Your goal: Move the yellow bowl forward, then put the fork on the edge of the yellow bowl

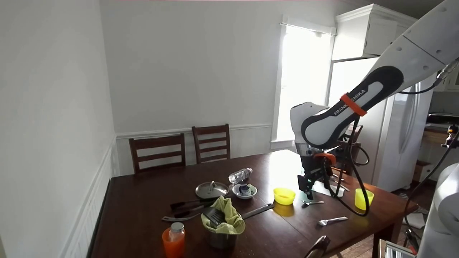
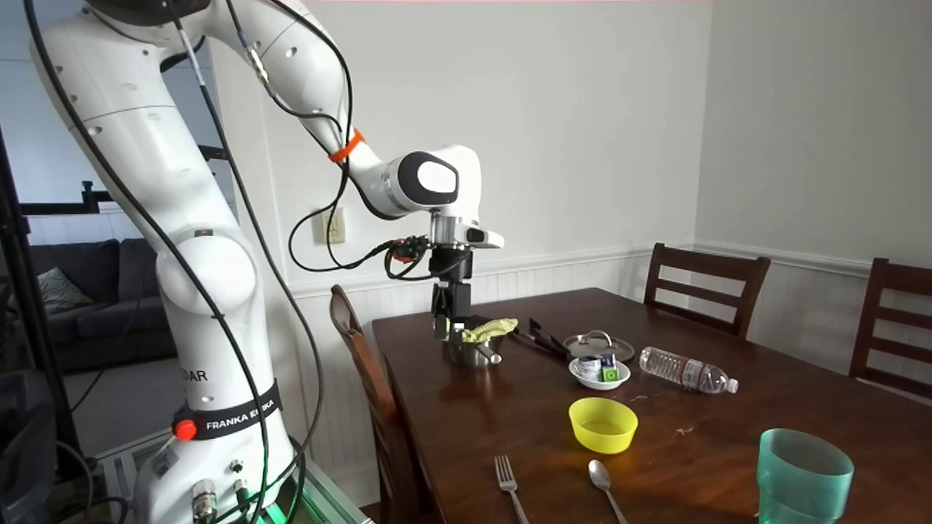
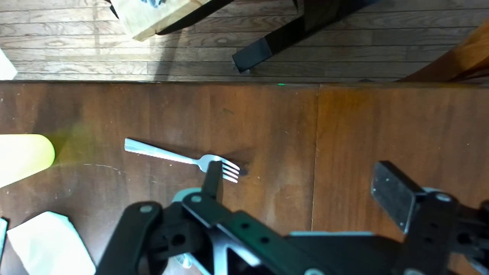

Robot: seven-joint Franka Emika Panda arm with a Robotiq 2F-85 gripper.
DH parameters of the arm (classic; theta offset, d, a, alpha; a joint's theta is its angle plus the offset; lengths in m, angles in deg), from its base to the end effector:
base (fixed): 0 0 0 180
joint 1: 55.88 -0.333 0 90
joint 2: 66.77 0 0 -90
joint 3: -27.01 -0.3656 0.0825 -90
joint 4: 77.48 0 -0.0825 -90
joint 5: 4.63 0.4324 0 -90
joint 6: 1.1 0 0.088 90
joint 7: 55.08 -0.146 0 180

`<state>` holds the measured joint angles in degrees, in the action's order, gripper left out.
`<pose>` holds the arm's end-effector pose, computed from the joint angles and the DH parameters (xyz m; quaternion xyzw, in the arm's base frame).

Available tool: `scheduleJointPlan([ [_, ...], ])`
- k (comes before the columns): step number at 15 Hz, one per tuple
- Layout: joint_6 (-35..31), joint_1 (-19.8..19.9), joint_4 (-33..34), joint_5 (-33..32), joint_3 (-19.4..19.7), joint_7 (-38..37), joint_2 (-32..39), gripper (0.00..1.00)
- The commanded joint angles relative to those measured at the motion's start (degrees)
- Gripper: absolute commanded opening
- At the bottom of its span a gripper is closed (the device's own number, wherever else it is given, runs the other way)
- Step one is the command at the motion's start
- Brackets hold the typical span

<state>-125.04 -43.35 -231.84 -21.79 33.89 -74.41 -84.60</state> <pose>0.3529 -0.1428 0.2882 0.9622 -0.2309 -0.1075 0.0960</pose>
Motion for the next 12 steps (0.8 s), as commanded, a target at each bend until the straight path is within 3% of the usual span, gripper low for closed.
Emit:
scheduleJointPlan([
  [1,-1.53,1.61,0.26,-3.54,-1.41,-3.12,3.26,1.0],
  [6,-7.37,2.41,-1.03,-14.24,-2.1,-10.48,8.35,1.0],
  [12,-21.04,3.7,-3.75,-28.61,1.38,-22.97,13.56,1.0],
])
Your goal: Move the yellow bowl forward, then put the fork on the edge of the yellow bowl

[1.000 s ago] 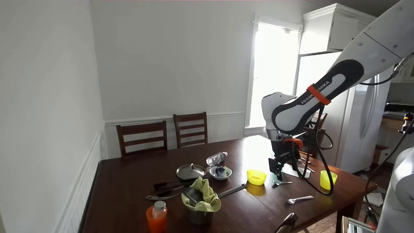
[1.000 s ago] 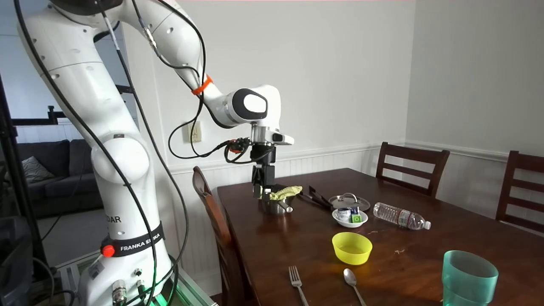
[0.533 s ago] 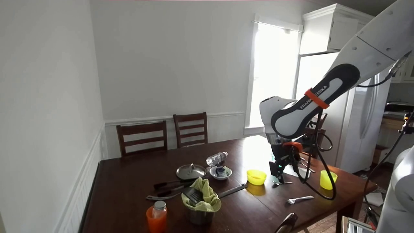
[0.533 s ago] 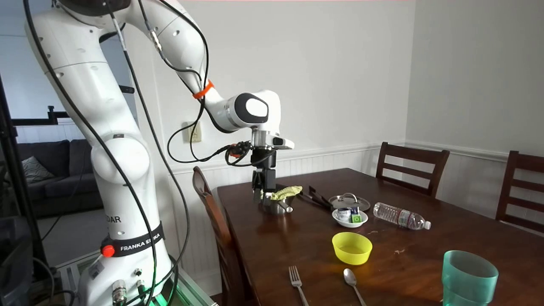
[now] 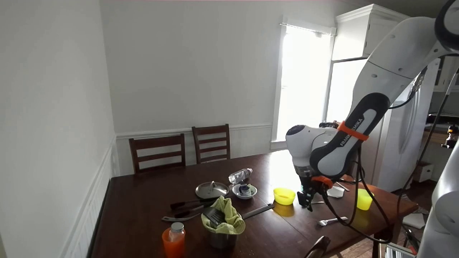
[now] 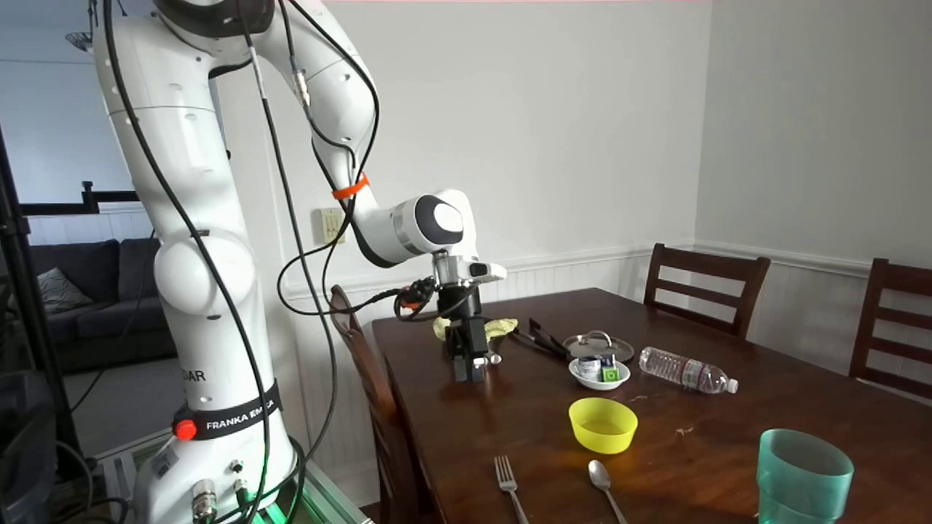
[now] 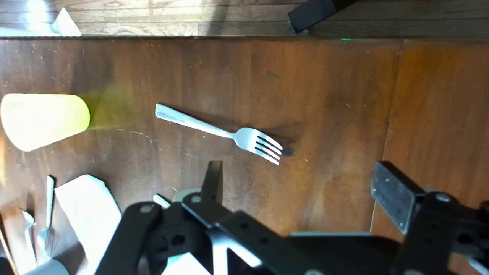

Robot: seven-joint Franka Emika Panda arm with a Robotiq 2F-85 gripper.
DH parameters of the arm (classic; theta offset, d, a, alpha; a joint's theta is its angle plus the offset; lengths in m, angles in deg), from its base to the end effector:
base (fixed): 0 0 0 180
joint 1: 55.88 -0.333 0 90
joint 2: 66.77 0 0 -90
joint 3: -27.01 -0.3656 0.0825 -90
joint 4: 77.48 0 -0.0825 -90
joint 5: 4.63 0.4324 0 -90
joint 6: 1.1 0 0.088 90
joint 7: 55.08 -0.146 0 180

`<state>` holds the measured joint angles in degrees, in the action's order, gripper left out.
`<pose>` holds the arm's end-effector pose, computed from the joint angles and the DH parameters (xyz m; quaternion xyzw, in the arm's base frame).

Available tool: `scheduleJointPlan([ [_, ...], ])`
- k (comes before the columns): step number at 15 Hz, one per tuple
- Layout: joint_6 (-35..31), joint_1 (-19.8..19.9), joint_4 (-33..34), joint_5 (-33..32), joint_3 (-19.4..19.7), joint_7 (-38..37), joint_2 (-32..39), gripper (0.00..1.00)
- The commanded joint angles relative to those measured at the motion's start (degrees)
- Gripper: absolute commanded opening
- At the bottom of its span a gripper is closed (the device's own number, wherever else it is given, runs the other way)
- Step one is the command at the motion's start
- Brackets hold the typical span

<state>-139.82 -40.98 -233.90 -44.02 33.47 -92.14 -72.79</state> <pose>0.3583 -0.1589 0.2121 0.9528 -0.2171 -0.0676 0.2009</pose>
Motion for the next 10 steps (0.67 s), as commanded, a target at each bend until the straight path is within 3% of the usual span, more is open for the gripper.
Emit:
scheduleJointPlan([
  [1,-7.97,1.76,-1.99,-9.09,2.76,-6.84,2.45,1.0],
  [4,-12.05,2.84,-1.08,-15.65,5.96,-9.99,6.07,1.0],
  [6,-9.86,1.16,-1.07,-12.32,6.09,-7.66,4.9,1.0],
  [10,-11.44,1.5,-0.94,-13.26,7.66,-7.71,6.87,1.0],
])
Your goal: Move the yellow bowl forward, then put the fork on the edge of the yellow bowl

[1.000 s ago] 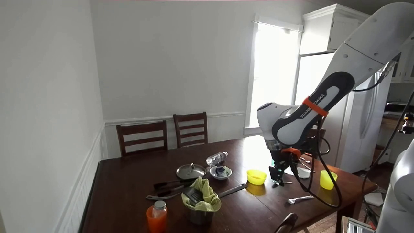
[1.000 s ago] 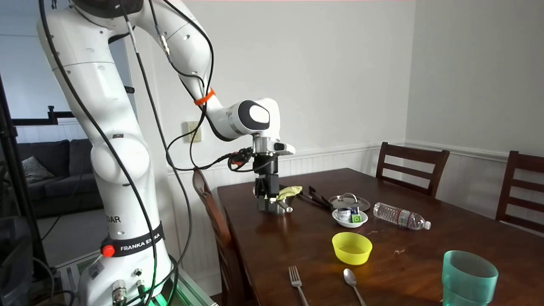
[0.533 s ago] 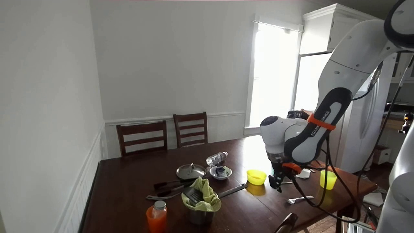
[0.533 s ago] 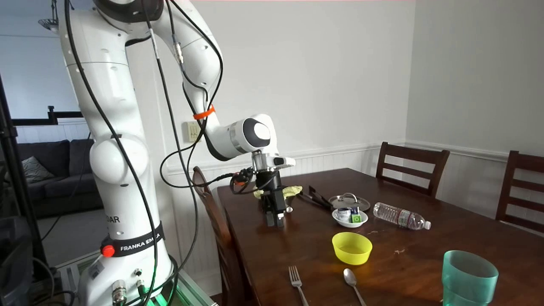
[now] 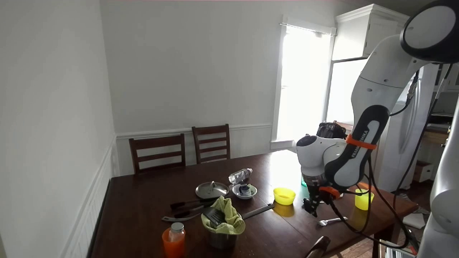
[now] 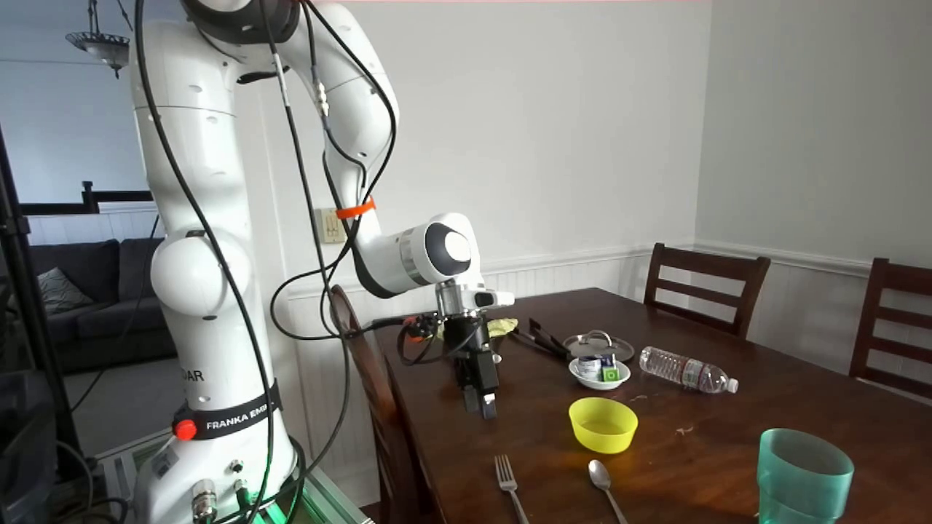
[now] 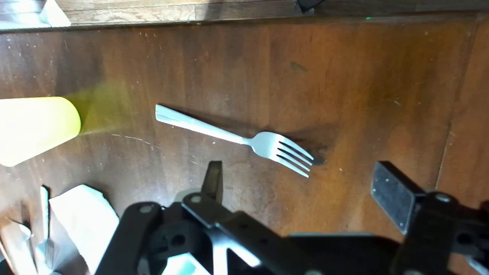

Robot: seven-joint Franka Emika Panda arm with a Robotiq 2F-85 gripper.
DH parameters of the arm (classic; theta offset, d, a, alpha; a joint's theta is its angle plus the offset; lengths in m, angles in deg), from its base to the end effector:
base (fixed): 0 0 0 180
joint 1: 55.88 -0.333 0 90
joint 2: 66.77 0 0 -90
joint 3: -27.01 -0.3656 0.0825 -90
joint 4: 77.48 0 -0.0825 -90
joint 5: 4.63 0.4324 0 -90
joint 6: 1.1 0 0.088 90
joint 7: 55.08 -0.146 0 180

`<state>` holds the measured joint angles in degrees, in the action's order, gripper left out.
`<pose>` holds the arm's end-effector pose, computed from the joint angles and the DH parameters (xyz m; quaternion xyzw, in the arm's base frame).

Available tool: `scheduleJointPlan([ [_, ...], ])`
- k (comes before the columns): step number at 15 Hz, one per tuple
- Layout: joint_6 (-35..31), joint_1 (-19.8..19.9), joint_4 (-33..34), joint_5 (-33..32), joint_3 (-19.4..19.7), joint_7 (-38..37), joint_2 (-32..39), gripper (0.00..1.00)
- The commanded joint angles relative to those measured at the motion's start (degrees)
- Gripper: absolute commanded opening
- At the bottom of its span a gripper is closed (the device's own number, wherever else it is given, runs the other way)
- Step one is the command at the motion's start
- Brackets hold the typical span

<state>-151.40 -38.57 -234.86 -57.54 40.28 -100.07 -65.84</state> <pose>0.3373 -0.1962 0.1686 0.9514 -0.2298 -0.0381 0.2013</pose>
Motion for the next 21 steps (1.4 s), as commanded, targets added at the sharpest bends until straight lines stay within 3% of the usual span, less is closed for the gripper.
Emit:
scheduleJointPlan([
  [1,0.74,-0.54,1.58,-1.59,1.3,-2.88,1.76,1.0],
  [11,-0.55,-4.05,9.71,-2.09,3.37,-6.08,15.7,1.0],
  [18,0.44,-7.39,12.83,-2.2,6.02,-8.33,21.35,0.99],
  [21,-0.16,-8.11,14.0,-1.98,6.74,-8.62,23.38,0.92],
])
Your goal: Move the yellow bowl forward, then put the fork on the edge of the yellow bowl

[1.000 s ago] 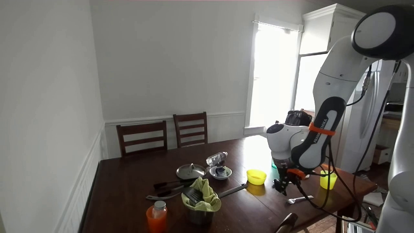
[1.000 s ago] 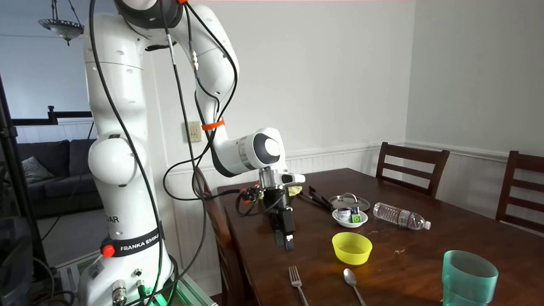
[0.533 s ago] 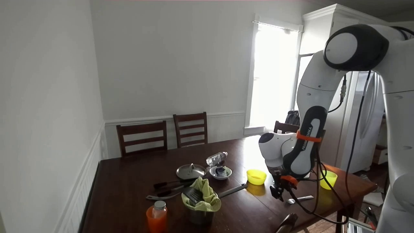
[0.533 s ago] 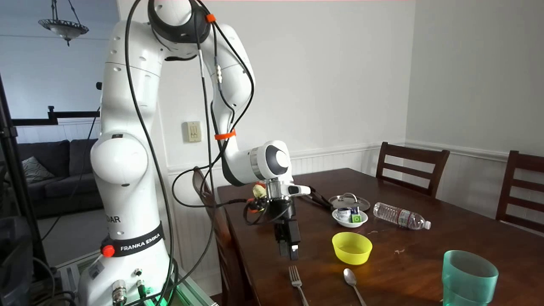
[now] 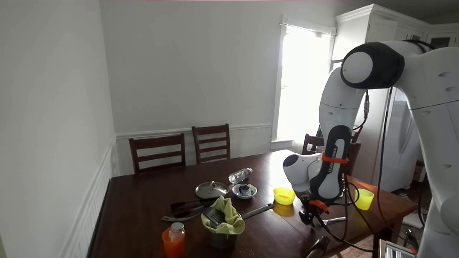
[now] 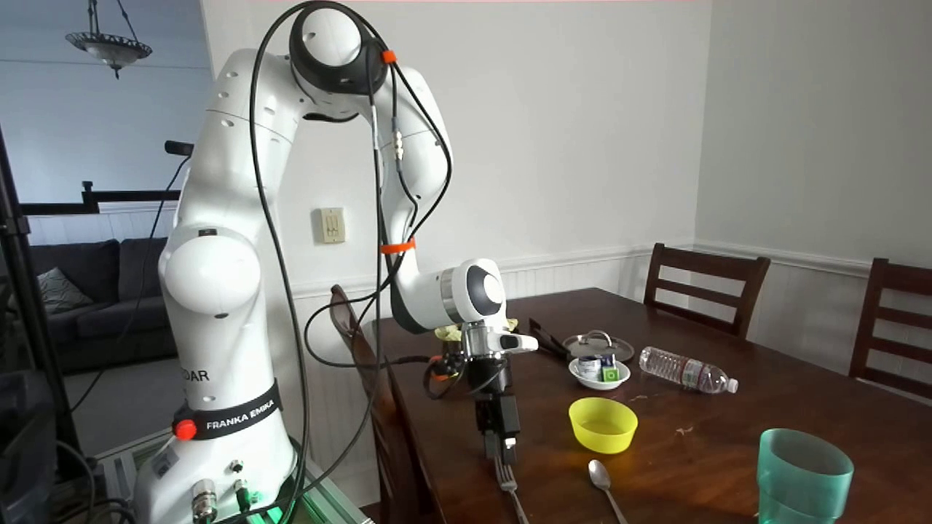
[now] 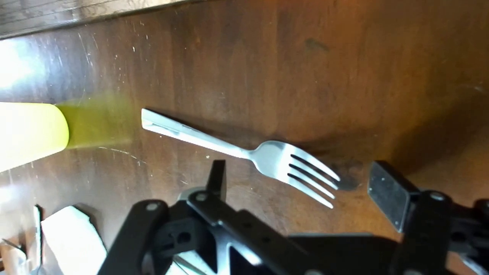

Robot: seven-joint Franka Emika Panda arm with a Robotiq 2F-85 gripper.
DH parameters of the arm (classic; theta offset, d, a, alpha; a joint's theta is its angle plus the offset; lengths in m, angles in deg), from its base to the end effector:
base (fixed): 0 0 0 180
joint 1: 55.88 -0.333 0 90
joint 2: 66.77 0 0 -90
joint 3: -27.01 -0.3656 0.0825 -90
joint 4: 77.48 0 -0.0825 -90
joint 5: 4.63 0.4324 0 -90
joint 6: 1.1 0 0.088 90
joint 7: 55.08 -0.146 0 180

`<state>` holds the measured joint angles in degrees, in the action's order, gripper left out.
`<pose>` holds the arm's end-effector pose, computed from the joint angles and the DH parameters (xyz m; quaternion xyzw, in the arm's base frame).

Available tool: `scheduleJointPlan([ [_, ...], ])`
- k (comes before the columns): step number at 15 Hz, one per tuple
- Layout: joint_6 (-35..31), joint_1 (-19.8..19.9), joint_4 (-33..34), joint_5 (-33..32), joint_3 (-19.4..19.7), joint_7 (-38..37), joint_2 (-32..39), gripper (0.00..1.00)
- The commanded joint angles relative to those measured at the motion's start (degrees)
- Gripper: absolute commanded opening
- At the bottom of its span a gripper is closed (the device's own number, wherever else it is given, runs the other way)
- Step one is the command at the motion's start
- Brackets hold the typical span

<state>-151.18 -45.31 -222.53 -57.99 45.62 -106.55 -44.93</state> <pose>0.3728 -0.2283 0.0831 0.9328 -0.2439 -0.0990 0.2462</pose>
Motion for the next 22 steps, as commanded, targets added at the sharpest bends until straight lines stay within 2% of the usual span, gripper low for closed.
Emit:
scheduleJointPlan([
  [1,-0.48,-1.64,2.03,-1.28,1.38,-2.18,3.23,0.83],
  [3,-0.64,-2.05,2.81,-1.11,1.27,-2.07,4.44,0.73],
  [6,-0.58,-2.82,3.68,-1.07,1.35,-2.11,5.75,0.45],
  [7,-0.57,-3.09,3.88,-1.15,1.43,-2.23,6.09,0.33],
  [11,-0.69,-3.65,4.71,-1.3,1.65,-2.1,7.07,0.05],
  [13,0.18,-3.82,4.77,-1.34,1.99,-2.07,6.54,0.0],
  [19,1.12,-3.81,4.02,-2.28,4.18,-2.52,3.35,0.03],
  [22,-0.54,-3.7,3.62,-3.38,6.44,-6.3,-0.24,0.03],
])
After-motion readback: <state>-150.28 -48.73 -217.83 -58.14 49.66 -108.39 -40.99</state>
